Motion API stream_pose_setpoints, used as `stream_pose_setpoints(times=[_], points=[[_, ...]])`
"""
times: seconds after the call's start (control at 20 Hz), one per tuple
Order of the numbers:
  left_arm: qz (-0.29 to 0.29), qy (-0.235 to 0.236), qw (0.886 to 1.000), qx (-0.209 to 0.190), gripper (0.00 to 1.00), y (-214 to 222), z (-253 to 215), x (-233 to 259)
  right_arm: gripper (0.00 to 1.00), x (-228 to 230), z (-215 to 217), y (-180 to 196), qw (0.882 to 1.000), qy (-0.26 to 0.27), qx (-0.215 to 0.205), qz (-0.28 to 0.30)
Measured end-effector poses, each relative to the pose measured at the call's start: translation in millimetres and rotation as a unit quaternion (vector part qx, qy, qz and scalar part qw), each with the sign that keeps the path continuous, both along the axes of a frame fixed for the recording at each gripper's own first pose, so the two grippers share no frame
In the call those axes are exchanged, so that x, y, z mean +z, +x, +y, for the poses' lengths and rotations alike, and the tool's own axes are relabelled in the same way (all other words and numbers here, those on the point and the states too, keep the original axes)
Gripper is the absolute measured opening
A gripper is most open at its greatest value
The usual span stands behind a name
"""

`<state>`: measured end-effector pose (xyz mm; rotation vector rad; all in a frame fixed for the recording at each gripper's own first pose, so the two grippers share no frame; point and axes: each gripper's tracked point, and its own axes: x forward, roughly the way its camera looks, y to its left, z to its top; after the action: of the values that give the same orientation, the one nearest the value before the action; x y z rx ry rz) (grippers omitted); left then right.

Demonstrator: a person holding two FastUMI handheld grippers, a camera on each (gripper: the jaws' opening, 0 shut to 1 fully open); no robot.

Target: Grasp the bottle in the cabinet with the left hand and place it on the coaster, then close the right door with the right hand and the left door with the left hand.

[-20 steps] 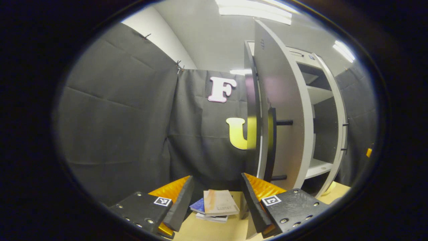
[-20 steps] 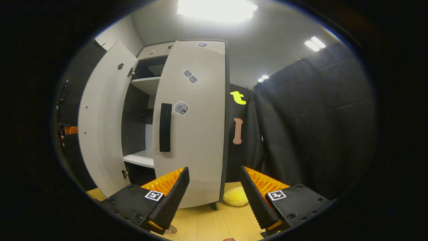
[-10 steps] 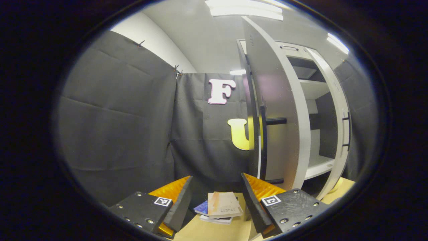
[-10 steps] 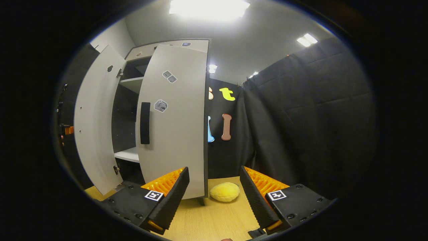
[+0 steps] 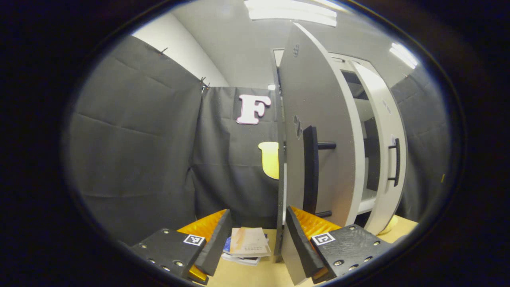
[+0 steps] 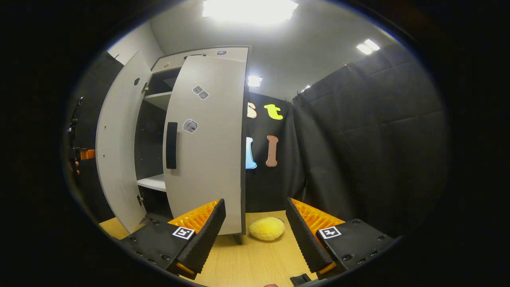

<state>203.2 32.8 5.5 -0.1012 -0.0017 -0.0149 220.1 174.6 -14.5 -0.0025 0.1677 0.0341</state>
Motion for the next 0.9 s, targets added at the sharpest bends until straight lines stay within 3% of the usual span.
stream_pose_setpoints(times=[0.1, 0.25, 0.65, 0.75, 0.8, 0.9], points=[[-0.004, 0.005, 1.0, -0.007, 0.81, -2, -11, 3, 0.97, 0, 0, 0, 1.0, -0.002, -0.002, 0.001], [-0.006, -0.002, 1.0, -0.019, 0.87, 3, -29, 5, 0.97, -1, 0, 2, 1.0, -0.001, -0.006, 0.004], [-0.009, -0.013, 0.998, -0.056, 0.87, 15, -87, 9, 0.97, 0, 0, 2, 1.0, -0.002, -0.017, 0.004], [-0.008, -0.014, 0.997, -0.071, 0.81, 21, -106, 8, 0.97, 1, 0, 2, 1.0, -0.003, -0.021, 0.006], [-0.007, -0.015, 0.997, -0.077, 0.88, 24, -115, 6, 0.97, 1, 0, 2, 1.0, -0.004, -0.023, 0.008], [-0.005, -0.015, 0.996, -0.087, 0.88, 33, -135, 3, 0.97, 2, -1, 2, 1.0, -0.003, -0.027, 0.012]])
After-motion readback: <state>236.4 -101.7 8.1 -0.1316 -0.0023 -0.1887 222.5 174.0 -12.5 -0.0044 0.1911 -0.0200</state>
